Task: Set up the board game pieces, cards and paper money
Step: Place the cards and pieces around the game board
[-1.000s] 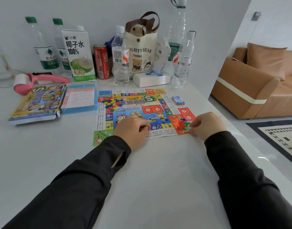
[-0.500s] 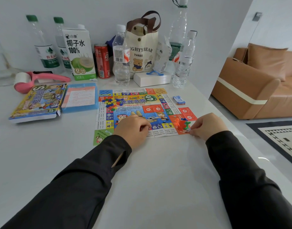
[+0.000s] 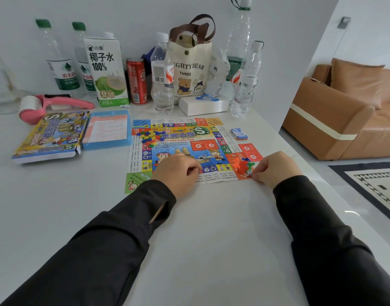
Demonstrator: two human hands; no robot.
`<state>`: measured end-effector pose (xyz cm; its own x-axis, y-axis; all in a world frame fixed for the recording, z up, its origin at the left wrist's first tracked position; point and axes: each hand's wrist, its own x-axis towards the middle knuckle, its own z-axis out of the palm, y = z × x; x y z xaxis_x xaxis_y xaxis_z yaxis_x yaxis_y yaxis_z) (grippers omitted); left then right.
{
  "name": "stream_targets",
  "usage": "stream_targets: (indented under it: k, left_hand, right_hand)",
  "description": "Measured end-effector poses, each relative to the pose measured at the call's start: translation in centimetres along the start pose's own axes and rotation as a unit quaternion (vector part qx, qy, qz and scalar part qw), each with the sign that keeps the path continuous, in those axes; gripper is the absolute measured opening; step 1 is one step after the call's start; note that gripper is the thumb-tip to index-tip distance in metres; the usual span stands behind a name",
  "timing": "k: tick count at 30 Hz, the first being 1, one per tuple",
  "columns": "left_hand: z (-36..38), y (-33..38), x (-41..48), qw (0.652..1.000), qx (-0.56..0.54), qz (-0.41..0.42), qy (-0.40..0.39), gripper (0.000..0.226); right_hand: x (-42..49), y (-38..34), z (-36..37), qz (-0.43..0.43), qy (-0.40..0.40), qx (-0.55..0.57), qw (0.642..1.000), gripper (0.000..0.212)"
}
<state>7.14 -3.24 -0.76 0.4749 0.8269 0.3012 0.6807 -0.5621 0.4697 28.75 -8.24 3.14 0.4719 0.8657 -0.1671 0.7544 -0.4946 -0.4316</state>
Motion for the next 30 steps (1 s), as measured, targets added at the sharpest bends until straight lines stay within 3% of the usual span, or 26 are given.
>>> stream_targets:
  k: [6,14,23,30]
  left_hand:
    - [0.2,-0.2,0.0,1.000,0.006,0.000,-0.010,0.026]
    - [0.3,-0.2,0.1,1.000,0.023,0.008,-0.002,0.027]
    - [0.1,0.0,0.0,1.000,0.020,-0.008,-0.005,0.028]
    - [-0.5,-0.1,0.2,0.998,0.023,-0.011,0.060,0.030]
  right_hand:
    - [0.0,0.1,0.1,0.001,0.020,0.008,1.000,0.024]
    - [-1.3,-0.1,-0.3,-0.060,0.216,0.091,0.970,0.024]
    - [-1.0,-1.2,1.1,-0.096,0.199,0.055,0.974,0.027]
    - [-1.6,-2.5,1.4,-0.146,0.250,0.060,0.955,0.027]
